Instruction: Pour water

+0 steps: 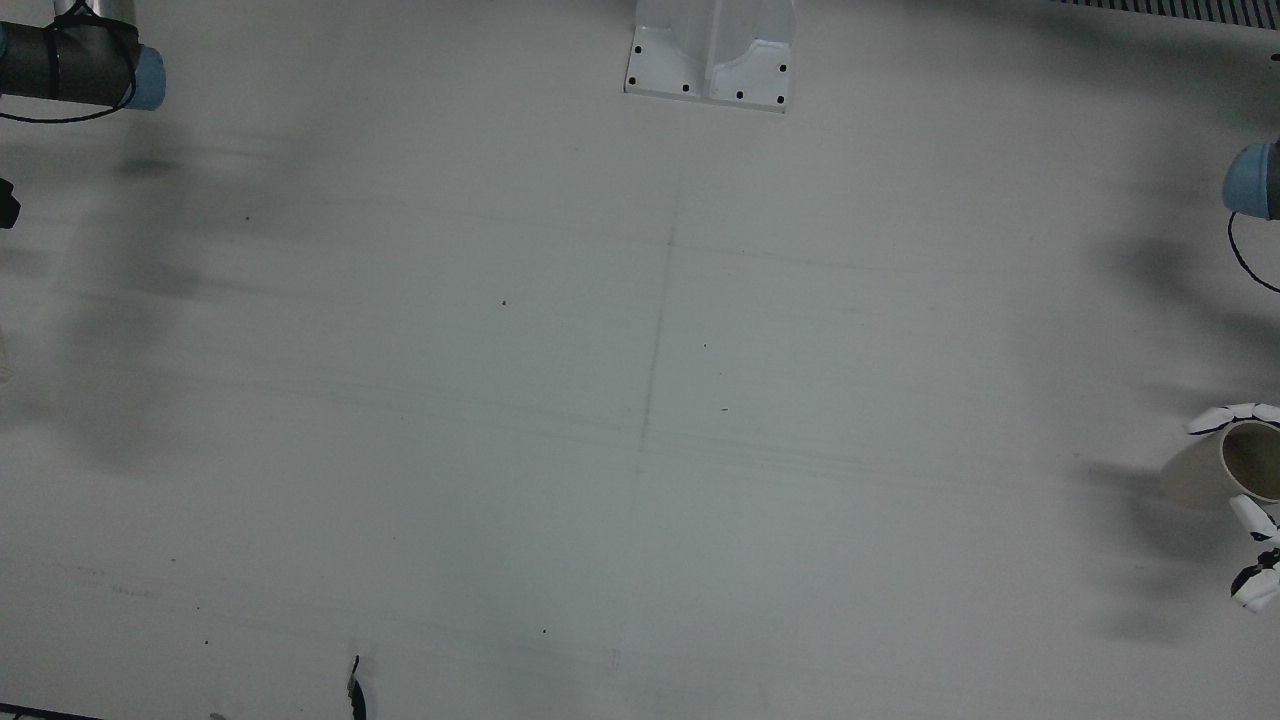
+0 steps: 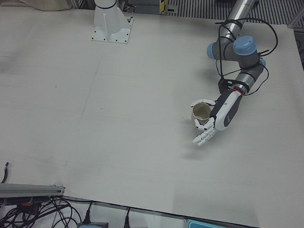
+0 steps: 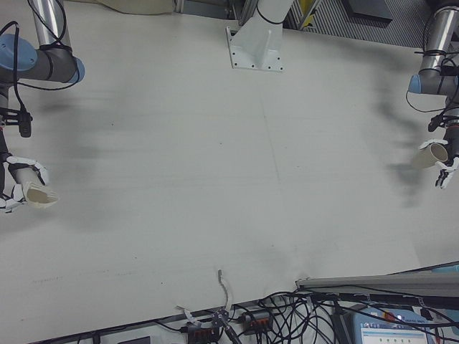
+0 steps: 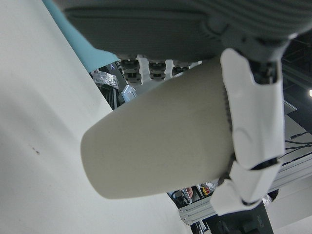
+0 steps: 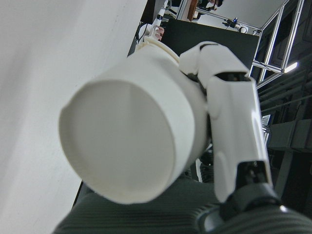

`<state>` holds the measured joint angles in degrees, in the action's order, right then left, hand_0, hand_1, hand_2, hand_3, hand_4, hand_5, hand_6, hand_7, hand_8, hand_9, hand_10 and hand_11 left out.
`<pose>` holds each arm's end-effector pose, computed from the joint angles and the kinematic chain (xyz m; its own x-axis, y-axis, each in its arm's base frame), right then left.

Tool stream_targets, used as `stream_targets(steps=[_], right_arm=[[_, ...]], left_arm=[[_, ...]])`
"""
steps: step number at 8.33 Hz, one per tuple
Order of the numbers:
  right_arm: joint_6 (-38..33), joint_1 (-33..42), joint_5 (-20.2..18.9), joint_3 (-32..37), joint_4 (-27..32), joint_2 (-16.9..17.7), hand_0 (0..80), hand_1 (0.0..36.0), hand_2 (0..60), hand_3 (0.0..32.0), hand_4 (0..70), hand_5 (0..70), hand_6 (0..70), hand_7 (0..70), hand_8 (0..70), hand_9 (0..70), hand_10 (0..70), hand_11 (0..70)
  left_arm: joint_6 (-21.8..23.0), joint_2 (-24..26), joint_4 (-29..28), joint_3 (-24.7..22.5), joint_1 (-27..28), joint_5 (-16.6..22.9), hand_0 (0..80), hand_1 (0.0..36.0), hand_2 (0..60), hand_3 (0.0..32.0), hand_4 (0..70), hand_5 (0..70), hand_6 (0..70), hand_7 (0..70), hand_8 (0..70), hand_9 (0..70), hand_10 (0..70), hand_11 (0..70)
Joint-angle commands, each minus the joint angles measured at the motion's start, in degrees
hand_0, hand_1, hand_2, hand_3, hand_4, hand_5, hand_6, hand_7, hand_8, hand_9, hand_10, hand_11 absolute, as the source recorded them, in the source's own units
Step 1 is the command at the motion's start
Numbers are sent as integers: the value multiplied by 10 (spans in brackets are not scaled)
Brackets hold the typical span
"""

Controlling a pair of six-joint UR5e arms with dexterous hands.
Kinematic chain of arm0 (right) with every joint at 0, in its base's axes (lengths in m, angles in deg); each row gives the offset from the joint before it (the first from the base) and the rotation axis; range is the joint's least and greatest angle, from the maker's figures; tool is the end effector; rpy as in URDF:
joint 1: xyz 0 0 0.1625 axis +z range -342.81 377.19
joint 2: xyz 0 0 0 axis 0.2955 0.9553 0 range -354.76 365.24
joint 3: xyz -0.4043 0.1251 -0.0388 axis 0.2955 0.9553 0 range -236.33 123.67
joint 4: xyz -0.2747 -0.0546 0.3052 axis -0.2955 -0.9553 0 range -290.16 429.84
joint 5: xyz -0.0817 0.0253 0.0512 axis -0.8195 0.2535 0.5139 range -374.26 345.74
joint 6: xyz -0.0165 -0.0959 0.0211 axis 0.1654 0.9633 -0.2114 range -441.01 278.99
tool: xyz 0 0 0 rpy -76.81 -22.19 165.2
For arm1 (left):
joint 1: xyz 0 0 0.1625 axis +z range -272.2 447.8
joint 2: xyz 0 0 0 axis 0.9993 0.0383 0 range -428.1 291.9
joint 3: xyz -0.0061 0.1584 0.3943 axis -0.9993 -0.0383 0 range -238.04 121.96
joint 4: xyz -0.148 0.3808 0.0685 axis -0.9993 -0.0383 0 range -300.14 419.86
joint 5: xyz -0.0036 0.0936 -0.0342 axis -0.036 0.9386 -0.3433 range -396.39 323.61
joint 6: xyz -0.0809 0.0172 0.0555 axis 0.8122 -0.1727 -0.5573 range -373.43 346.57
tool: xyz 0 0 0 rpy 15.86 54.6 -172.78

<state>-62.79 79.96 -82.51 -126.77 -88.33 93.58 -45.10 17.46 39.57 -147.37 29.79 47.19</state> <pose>-0.0704 -0.5088 0.8010 -0.9550 0.0722 0.2877 -0.2812 0.0881 -0.9556 0.1314 -0.4832 0.6914 -0.8388 -0.2534 -0.4819 0.3545 0.4175 -0.8367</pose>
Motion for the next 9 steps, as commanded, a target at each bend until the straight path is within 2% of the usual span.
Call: stream_targets(steps=[1,2,3,4,5,6,7,8,9], right_arm=[[-2,10,0,35,7,-3,800,360,600,0,223,644,500,614,508,652,593,700],[-5,20,-1,32,7,-3,800,360,600,0,238,643,495,616,501,644,569,700],[-20,24,-5,29,7,-3,800,360,264,0,219,520,318,453,339,448,306,473],[-32,33,-6,26,7,-2,757,299,62,0,160,330,175,248,184,244,155,254],[-34,44,-7,13,7,0,565,199,0,0,84,211,111,127,118,150,100,165],[-34,46,-7,-4,7,10,502,141,0,0,58,181,92,102,107,138,85,138],[-34,46,-8,-14,7,18,484,125,0,0,55,183,91,109,109,143,80,129],[-34,46,-7,-15,7,19,488,142,32,0,67,197,98,126,115,153,80,130],[-33,46,-8,-21,7,19,490,148,55,0,72,204,100,133,119,158,78,127]], left_arm=[[-27,2,-68,69,2,-11,521,255,449,0,196,700,98,127,69,85,71,122],[-39,2,-82,79,1,-11,524,255,444,0,195,700,99,129,69,85,71,122],[-47,2,-88,86,2,-11,523,254,440,0,195,700,100,129,69,85,71,122],[-47,2,-101,105,7,-11,522,253,433,0,191,700,99,128,69,84,71,122],[-48,2,-111,118,13,-12,521,248,418,0,191,700,98,126,69,85,72,123],[-62,2,-113,120,13,-12,523,250,416,0,190,700,97,124,69,84,71,123],[-64,2,-114,121,13,-11,524,250,412,0,191,700,99,126,70,85,72,123],[-63,2,-113,121,13,-11,523,227,328,0,187,700,98,121,68,82,69,118],[-62,2,-112,122,13,-9,508,189,222,0,165,671,91,112,61,75,58,100]])
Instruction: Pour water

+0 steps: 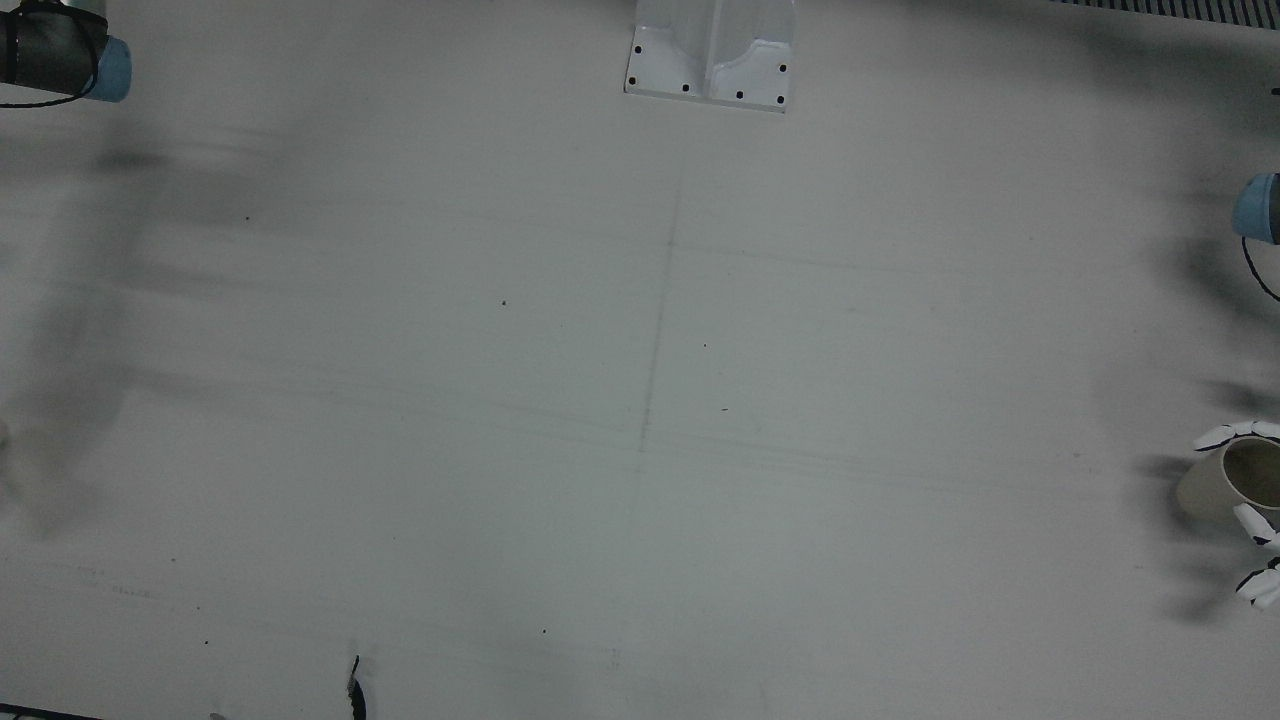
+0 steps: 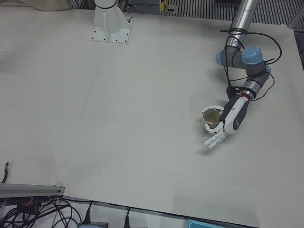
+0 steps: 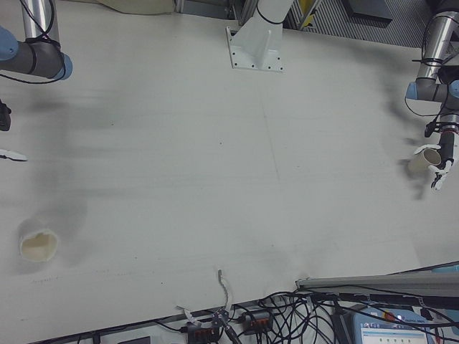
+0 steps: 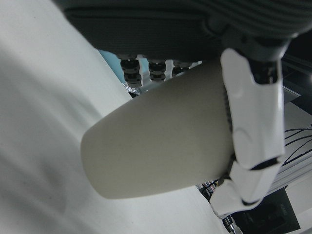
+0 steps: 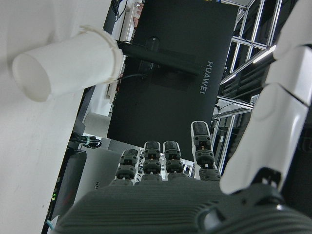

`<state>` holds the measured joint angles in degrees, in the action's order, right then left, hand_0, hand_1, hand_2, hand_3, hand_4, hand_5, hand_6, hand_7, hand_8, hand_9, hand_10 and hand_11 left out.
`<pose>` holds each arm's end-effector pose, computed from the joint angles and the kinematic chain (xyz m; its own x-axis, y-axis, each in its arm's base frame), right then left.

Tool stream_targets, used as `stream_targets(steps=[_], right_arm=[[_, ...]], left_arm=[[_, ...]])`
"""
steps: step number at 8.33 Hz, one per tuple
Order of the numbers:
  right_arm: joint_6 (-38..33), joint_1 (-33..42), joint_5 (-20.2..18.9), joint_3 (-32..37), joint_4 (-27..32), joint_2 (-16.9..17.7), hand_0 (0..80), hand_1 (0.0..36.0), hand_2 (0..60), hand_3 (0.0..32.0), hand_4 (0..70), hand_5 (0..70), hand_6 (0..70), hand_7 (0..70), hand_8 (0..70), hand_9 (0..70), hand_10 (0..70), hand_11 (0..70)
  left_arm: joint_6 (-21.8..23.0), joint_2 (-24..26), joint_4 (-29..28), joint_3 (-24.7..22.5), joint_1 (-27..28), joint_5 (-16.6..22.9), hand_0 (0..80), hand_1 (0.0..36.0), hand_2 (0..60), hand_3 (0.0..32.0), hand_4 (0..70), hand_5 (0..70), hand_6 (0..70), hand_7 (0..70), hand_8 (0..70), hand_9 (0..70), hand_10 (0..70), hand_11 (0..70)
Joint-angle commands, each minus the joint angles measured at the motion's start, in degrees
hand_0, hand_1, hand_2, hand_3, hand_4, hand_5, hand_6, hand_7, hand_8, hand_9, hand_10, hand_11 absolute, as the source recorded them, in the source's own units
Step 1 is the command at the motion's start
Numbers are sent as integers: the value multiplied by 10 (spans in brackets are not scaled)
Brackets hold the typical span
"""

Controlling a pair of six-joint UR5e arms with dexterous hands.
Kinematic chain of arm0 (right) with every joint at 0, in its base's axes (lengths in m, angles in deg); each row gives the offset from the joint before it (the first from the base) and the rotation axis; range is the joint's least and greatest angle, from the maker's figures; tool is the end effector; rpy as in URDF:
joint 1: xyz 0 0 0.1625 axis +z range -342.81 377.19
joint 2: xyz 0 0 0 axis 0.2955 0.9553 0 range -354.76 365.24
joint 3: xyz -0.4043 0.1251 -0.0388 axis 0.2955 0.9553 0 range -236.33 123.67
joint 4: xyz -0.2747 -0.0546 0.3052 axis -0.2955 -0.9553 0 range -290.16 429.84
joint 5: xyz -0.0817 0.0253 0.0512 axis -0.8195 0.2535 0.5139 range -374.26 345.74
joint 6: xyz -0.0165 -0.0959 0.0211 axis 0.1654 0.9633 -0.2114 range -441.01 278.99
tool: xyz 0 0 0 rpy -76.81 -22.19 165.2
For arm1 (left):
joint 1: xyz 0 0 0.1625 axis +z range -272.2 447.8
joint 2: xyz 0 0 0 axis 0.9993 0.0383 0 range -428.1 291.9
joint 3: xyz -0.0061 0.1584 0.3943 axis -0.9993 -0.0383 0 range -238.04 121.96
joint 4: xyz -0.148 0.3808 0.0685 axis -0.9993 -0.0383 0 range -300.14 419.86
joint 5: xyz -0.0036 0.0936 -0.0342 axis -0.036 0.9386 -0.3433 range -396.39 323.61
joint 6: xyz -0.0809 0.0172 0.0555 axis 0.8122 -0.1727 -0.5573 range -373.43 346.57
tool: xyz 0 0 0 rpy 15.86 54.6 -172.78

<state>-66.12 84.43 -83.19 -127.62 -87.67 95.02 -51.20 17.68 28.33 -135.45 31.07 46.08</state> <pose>-0.0271 -0.5018 0.8049 -0.9726 0.0125 0.2320 -0.2306 0.0701 -0.9705 0.1327 -0.4692 0.7711 -0.7956 -0.2158 -0.5661 0.4401 0.4363 -0.7848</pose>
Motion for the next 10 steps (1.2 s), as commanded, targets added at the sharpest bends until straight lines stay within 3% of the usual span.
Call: stream_targets(steps=[1,2,3,8,10], right_arm=[[0,1,-1,-13,0,4,492,154,70,0,76,209,100,137,120,160,76,124],[1,1,-1,-16,0,4,494,160,88,0,80,212,103,145,122,165,74,122],[4,3,-1,-24,-1,4,498,167,100,0,89,218,106,153,124,167,72,118],[6,5,-1,-34,-3,4,506,188,155,0,110,236,116,176,133,181,67,113],[10,11,-1,-51,-6,3,508,193,167,0,122,241,121,185,135,184,64,109]], left_arm=[[-1,0,2,2,0,4,496,160,139,0,139,451,84,103,53,64,47,83],[0,0,2,2,0,4,490,144,95,0,123,326,77,96,47,57,40,72],[3,0,3,2,0,4,488,137,73,0,111,277,72,91,44,53,38,68],[42,-7,11,-2,0,6,478,118,23,0,62,193,59,85,36,45,27,53],[104,-41,21,-36,-7,7,475,112,7,0,47,168,51,83,33,43,22,45]])
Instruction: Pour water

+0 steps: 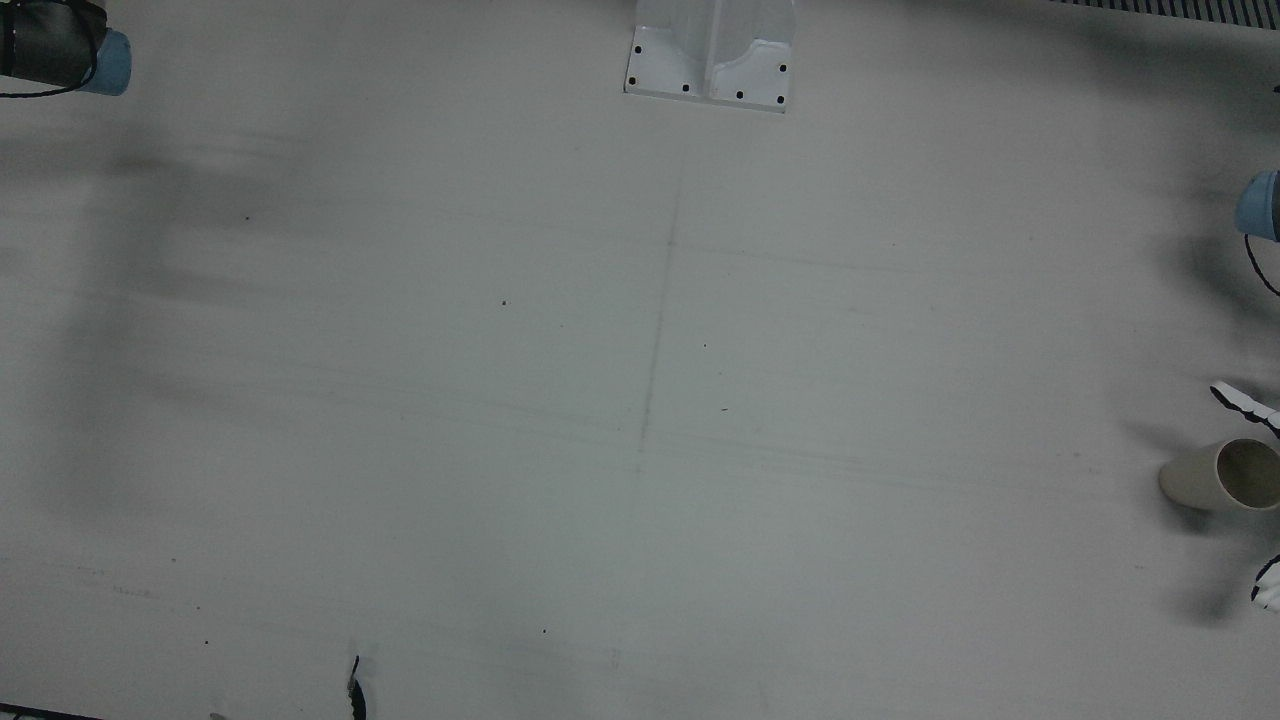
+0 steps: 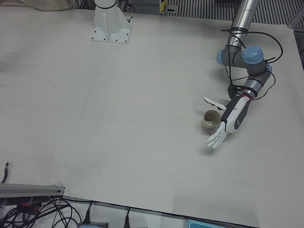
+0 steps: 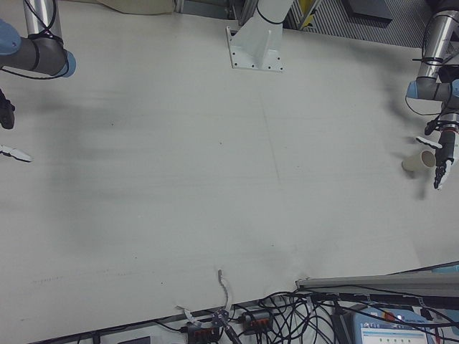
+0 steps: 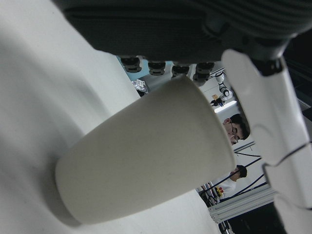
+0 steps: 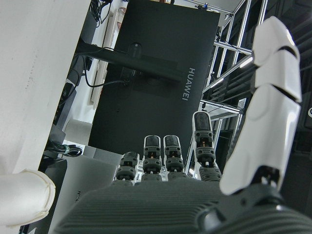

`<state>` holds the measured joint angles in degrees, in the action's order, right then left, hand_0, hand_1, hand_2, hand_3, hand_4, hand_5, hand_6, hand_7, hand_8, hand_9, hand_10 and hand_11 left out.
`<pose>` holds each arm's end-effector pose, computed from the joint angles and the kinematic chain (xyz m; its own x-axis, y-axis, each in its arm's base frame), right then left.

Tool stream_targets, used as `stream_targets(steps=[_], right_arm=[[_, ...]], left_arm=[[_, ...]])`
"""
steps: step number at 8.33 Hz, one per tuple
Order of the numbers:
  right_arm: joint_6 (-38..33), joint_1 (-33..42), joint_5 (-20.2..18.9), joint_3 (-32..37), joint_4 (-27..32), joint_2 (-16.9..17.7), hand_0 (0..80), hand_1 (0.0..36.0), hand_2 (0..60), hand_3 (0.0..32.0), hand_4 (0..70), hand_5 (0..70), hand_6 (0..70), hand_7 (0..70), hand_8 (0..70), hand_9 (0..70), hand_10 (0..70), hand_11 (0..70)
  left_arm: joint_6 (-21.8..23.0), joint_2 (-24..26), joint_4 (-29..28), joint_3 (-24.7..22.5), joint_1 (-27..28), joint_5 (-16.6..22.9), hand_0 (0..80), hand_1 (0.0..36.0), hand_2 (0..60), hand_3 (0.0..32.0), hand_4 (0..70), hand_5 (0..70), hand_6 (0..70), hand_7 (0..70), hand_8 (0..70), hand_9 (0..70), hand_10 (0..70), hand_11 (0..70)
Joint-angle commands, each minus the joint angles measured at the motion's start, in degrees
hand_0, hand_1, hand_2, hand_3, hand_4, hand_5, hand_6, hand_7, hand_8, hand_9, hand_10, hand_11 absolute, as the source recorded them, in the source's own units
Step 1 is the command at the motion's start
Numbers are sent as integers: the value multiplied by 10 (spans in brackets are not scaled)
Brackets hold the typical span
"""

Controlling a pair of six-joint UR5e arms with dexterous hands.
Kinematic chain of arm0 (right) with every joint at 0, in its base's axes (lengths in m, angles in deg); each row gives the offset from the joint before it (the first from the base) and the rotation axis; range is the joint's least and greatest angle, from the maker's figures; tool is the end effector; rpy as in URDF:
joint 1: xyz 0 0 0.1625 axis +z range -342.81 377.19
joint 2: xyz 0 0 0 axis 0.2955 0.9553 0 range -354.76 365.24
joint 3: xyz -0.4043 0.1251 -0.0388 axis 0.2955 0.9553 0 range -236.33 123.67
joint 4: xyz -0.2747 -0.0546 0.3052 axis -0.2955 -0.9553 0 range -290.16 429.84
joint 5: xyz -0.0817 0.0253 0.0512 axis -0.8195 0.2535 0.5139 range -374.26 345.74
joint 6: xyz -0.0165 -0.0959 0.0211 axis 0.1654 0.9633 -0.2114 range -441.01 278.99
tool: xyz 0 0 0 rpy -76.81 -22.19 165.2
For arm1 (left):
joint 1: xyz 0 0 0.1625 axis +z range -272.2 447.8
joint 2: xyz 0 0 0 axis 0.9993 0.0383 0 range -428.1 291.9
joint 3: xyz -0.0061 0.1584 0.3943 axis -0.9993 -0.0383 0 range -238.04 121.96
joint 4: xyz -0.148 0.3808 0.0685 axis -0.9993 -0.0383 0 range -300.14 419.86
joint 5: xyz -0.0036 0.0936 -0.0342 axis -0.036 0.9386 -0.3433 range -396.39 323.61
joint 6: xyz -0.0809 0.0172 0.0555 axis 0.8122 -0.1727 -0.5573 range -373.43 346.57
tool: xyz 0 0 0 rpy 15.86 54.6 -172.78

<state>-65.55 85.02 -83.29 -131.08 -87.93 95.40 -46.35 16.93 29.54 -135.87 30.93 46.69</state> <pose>-0.0251 -0.5092 0.7797 -0.9746 -0.0071 0.2236 -0.2230 0.1124 -0.9683 0.1280 -0.4622 0.7760 -0.8194 -0.2690 -0.5062 0.3821 0.4019 -0.8322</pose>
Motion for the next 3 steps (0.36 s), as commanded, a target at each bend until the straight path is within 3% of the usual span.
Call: stream_targets(steps=[1,2,3], right_arm=[[4,11,-1,-22,-4,-2,508,195,179,0,134,245,126,194,136,186,61,103],[4,19,-3,-35,-4,-2,509,197,191,0,151,248,131,200,138,187,55,95],[4,45,-28,-53,-16,-1,509,199,198,0,160,250,134,202,139,189,53,92]], left_arm=[[78,-59,18,-67,-43,1,477,118,19,0,52,180,53,89,34,45,21,44],[104,-62,25,-86,-101,26,474,118,37,0,56,191,60,95,36,47,21,44],[134,-58,58,-104,-169,92,468,112,42,0,60,195,63,99,37,49,20,42]])
